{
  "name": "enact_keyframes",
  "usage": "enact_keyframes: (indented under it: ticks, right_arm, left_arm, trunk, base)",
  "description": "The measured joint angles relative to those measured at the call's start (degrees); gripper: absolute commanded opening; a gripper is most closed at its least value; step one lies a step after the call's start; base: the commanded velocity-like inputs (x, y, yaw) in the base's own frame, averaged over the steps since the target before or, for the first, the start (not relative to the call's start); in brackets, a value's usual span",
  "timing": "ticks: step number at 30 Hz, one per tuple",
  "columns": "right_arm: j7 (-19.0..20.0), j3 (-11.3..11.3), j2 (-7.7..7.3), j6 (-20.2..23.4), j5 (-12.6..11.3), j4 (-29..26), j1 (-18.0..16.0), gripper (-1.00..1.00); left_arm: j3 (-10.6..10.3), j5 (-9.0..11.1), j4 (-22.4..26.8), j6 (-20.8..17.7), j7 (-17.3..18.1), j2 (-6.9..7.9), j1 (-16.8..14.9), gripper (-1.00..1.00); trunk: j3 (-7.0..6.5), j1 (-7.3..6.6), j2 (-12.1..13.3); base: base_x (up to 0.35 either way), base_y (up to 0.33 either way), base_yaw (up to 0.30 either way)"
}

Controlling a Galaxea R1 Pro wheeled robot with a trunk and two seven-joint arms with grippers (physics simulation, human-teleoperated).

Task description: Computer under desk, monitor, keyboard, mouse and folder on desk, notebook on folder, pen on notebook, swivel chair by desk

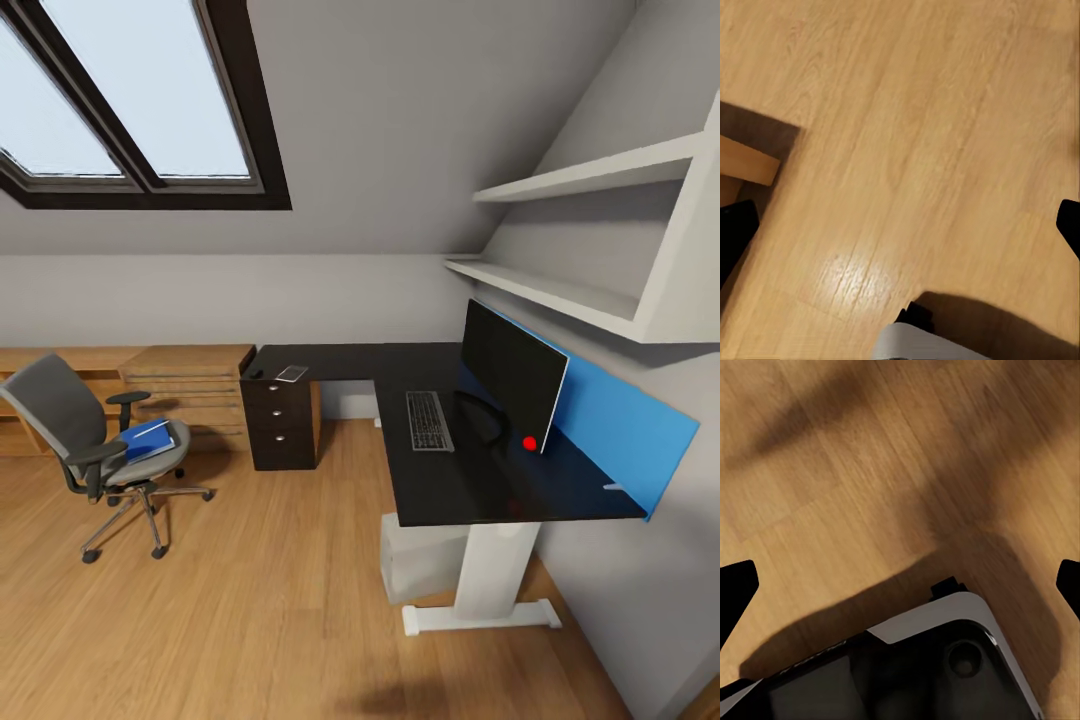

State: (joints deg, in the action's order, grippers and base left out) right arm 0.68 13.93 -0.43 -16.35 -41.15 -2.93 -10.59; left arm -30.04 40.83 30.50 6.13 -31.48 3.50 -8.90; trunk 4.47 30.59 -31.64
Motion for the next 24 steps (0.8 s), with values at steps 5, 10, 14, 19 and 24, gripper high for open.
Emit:
enact_keyframes:
  ticks: [5, 10, 14, 19, 24]
  right_arm:
    - [0.0, 0.0, 0.0, 0.0, 0.0, 0.0, 0.0, 1.0]
    - [0.0, 0.0, 0.0, 0.0, 0.0, 0.0, 0.0, 1.0]
    - [0.0, 0.0, 0.0, 0.0, 0.0, 0.0, 0.0, 1.0]
    - [0.0, 0.0, 0.0, 0.0, 0.0, 0.0, 0.0, 1.0]
    - [0.0, 0.3, 0.44, -3.3, 0.2, -3.6, 0.0, 1.0]
  left_arm:
    - [-0.3, -0.1, 0.0, 2.9, 0.0, 0.04, 0.0, 1.0]
    - [-0.6, -0.1, 0.0, 3.5, 0.1, -0.04, 0.0, 1.0]
    - [-0.7, -0.1, -0.6, 3.6, 0.1, -0.16, 0.0, 1.0]
    - [-1.0, -0.2, -0.8, 3.6, 0.1, -0.25, 0.0, 1.0]
    - [-3.2, -0.3, -3.7, 3.4, 0.1, -3.53, 0.0, 1.0]
  trunk:
    - [0.0, -0.03, 0.0]
    - [0.0, -0.02, 0.0]
    - [0.0, -0.03, 0.0]
    - [0.0, -0.03, 0.0]
    - [0.0, -0.03, 0.0]
  base:
    - [0.081, 0.08, 0.0]
    - [0.22, 0.202, 0.0]
    - [0.251, 0.22, 0.0]
    - [0.255, 0.232, 0.0]
    - [0.282, 0.148, 0.0]
